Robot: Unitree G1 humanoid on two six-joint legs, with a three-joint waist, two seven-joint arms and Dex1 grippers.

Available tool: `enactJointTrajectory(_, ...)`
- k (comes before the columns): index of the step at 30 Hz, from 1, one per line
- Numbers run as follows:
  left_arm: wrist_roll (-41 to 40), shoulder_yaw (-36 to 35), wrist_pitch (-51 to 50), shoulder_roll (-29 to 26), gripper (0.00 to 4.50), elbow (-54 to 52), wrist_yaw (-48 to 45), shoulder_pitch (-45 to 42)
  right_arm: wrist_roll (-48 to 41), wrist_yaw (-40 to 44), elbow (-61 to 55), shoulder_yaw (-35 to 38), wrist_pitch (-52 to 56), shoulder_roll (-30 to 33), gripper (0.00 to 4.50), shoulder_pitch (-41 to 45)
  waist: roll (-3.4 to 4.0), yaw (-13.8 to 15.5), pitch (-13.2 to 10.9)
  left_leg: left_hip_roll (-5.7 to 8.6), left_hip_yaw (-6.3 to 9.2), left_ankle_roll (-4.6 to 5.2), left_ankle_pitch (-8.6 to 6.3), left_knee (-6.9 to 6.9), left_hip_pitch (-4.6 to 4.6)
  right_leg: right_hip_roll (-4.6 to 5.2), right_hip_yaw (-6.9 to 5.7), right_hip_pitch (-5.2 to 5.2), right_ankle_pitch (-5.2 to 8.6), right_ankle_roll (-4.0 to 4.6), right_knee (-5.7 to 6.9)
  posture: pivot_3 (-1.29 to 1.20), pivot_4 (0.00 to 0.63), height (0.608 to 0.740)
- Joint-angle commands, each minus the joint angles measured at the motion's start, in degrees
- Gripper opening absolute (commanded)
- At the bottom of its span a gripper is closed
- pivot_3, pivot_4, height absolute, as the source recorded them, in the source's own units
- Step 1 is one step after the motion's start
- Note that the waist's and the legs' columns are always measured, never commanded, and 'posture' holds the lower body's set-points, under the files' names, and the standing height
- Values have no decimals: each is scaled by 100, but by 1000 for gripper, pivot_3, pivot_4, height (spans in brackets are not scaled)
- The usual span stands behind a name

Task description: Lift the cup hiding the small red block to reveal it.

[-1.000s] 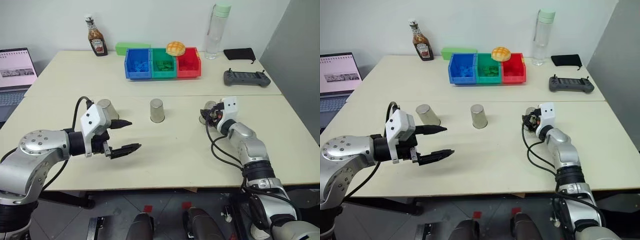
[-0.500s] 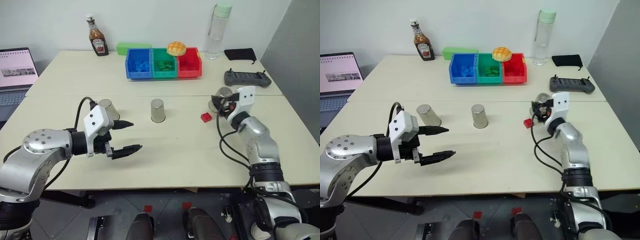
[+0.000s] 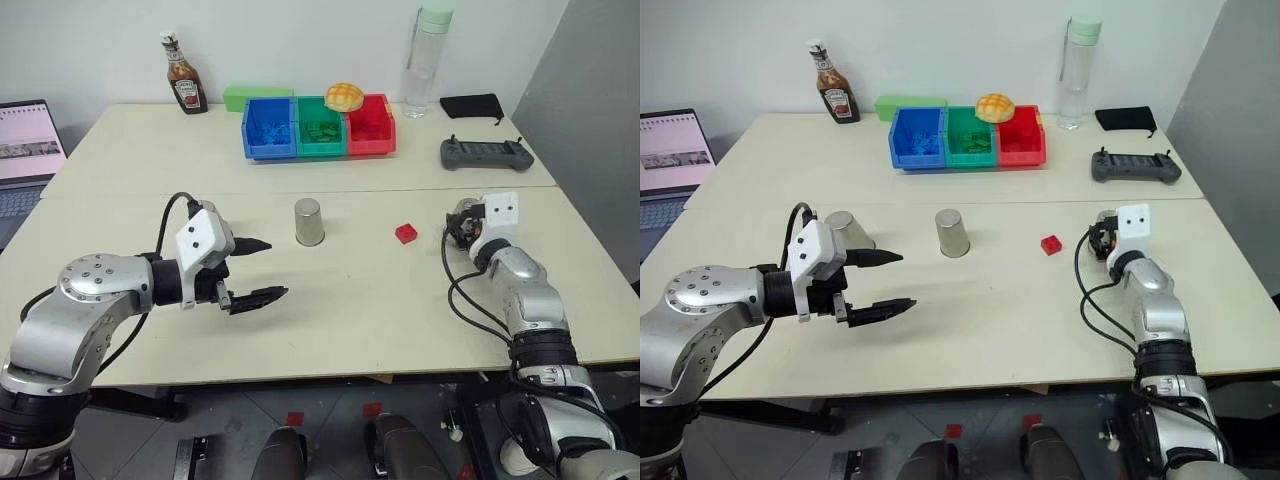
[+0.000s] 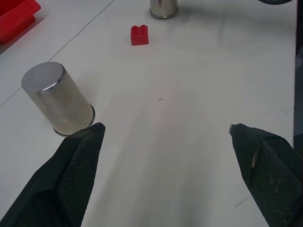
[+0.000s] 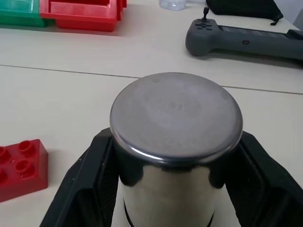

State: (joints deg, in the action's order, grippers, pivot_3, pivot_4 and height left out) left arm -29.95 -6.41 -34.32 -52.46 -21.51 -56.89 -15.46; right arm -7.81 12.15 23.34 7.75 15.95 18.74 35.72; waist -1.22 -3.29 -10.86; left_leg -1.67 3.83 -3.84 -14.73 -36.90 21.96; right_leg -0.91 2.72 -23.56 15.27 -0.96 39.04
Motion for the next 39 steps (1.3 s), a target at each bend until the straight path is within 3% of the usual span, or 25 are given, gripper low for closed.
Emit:
enactJointTrajectory(1,49,-92,122,-28,4500,-44,18,-74,-63,0,-18,118,-145,-7,3828,206,0,3,0,0,0,0,0,0,1,0,0,0,0,0,0,0,150,740)
enactJointTrajectory(4,60,-98,133,-17,4500,-38,16,-76,-73,-35,-42,168,-181,-12,4451,203,0,4,0,0,0,0,0,0,1,0,0,1,0,0,-1,0,150,740)
enactJointTrajectory(9,73,-149,150,45,4500,-4,69,-96,-60,13,-545,140,-283,4,4451,91,0,4,0,1,1,0,0,0,1,0,0,0,0,0,0,0,150,740)
enactJointTrajectory(14,110,-535,87,26,4500,55,363,-6,-226,612,-2387,13,-353,341,4451,-445,4,17,-2,0,4,0,0,2,6,0,-3,-3,0,-1,-1,0,150,740)
enactJointTrajectory(19,82,-1141,-163,-281,4500,-86,424,514,-1720,1820,-4554,173,1345,1200,4451,-1428,2,29,-1,-1,7,1,-1,5,6,2,-3,-1,1,0,-5,0,150,740)
enactJointTrajectory(23,192,-1444,-170,-493,4500,16,388,853,-2567,2296,-5334,421,2340,1918,4451,-2062,4,57,-2,-3,13,2,-2,1,2,3,-10,5,6,5,-5,0,150,740)
enactJointTrajectory(29,214,-1872,-2,-583,4500,67,187,1313,-3183,2648,-5548,924,3009,2572,4451,-2654,3,76,-2,-2,9,2,-2,-5,-9,3,-9,12,5,2,-4,0,150,740)
enactJointTrajectory(39,40,-2071,27,-474,4500,118,217,1249,-3061,3205,-4986,1130,2529,2901,4451,-2967,2,93,-2,-2,2,2,-2,-3,-4,2,-6,8,4,0,-8,0,150,740)
